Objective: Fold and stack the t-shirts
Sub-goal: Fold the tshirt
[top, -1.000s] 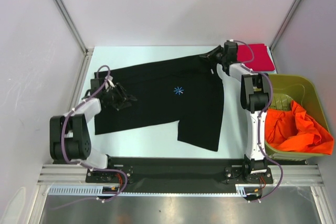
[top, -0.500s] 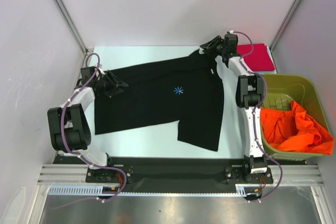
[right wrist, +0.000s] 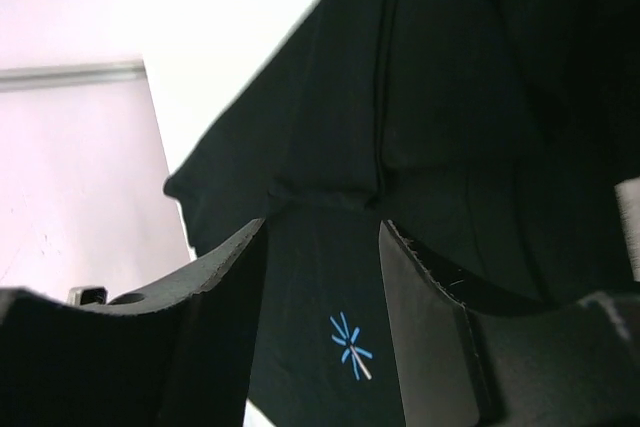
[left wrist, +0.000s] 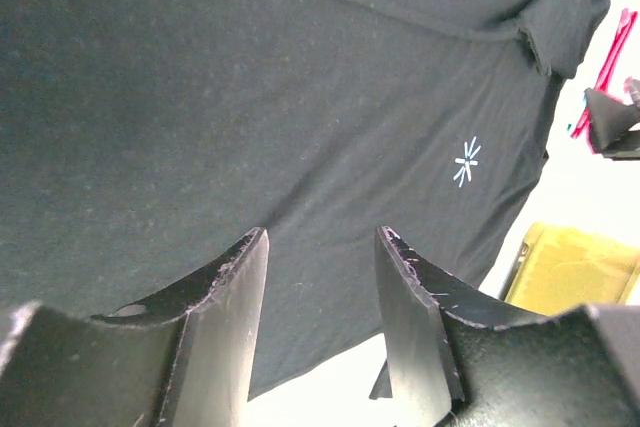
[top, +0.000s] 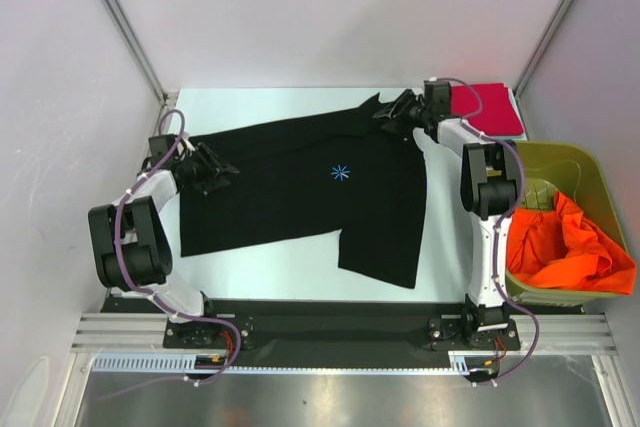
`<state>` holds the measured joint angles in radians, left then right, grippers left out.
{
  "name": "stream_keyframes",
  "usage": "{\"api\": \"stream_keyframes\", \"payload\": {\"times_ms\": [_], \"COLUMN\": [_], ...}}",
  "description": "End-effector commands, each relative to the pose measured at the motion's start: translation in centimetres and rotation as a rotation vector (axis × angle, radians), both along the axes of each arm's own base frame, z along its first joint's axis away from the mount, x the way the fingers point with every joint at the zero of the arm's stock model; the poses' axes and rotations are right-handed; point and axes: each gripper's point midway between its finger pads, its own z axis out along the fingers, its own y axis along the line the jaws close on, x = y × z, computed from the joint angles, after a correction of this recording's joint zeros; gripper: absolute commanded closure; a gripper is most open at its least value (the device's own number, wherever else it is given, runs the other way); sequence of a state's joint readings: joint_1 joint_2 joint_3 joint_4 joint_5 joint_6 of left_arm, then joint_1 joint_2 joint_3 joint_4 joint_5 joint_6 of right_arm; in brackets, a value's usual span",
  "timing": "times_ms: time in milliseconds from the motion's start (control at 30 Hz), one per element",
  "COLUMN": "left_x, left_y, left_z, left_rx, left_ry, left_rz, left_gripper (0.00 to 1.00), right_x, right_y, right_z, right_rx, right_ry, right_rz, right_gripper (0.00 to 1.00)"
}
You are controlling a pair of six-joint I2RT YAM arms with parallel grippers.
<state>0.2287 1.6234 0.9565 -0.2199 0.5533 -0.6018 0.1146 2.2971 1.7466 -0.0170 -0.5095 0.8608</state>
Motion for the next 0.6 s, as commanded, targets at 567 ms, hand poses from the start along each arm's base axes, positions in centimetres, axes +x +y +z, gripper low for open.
{"api": "stream_keyframes", "payload": {"times_ms": [567], "left_x": [4.4], "left_y": [11.7], "left_z": [1.8], "left_rx": [0.021], "left_ry": [-0.055], "left_rz": [0.272], "left_gripper": [0.5], "right_x": [-0.6], "right_y": [4.0], "right_z": [-4.7], "right_rx": [0.108], "right_ry": [0.103], "right_rz": [-0.016], "right_gripper": [0.53]}}
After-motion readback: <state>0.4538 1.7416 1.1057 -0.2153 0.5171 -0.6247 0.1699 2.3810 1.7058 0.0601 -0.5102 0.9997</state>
